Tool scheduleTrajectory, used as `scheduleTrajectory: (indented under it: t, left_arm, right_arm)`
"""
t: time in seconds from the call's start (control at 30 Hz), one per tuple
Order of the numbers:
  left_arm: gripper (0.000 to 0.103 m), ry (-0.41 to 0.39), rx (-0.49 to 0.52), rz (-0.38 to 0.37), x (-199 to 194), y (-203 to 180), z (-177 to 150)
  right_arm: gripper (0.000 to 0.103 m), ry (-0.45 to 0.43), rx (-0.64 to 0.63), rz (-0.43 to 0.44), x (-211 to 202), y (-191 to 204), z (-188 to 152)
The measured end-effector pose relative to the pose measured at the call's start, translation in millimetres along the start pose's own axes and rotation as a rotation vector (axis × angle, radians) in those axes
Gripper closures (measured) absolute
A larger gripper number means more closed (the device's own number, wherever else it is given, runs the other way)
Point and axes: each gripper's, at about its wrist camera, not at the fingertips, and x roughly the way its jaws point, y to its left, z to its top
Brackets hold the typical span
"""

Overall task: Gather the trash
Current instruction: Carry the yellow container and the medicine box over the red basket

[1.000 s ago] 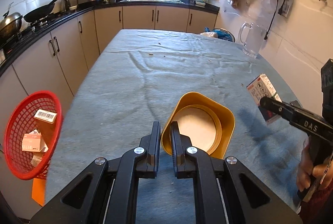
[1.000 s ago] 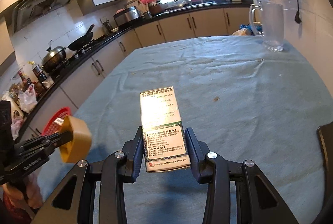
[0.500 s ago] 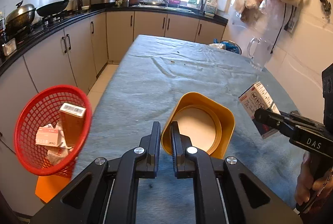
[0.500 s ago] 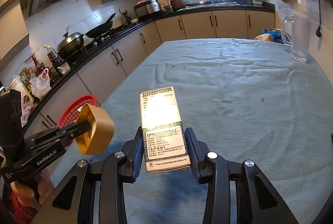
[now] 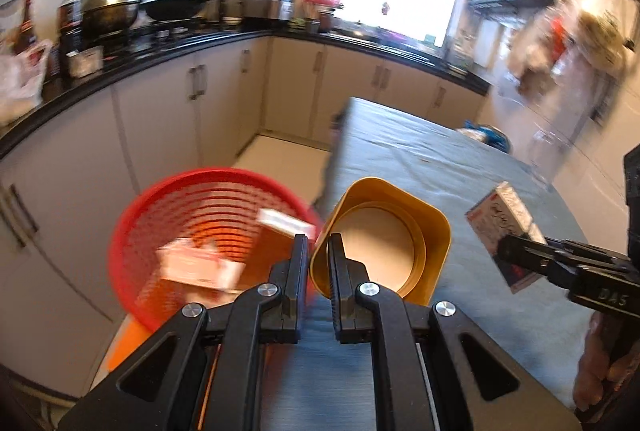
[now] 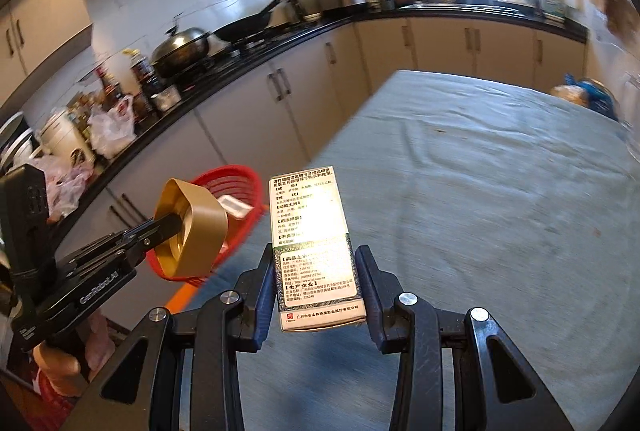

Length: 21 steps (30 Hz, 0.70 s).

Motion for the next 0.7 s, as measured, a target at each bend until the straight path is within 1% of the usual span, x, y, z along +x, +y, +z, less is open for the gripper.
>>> scheduleTrajectory:
  t: [0.03,0.13,0.3,0.4,0.5,0.7]
  left_arm:
    - [0.094,0.001,-0.022,0.03,1,15,0]
    - [0.094,0.011,-0.078,0.085,4,50,-2]
    - [0.094,0.036,-0.124,0.135,13,82,-6]
    - [0.094,0.047,-0.113,0.165,19,86,-10]
    - [0.093,0.059,-0.11,0.179,27,89,-11]
    - [0.093,0.067,-0.129,0.194,32,101,-14]
  right_arm:
    - [0.061,0.006,-0.007,0.013,6,7,3]
    - [0.061,0.031,-0.03,0.051,28,31,12]
    - [0.061,0.082,-0.041,0.105,64,59,23]
    - [0.061,0.111,-0.044,0.116,87,71,25]
    - [0.061,0.148,-0.019,0.142,107,75,27]
    - [0.06,0.182,-0.019,0.141,136,84,31]
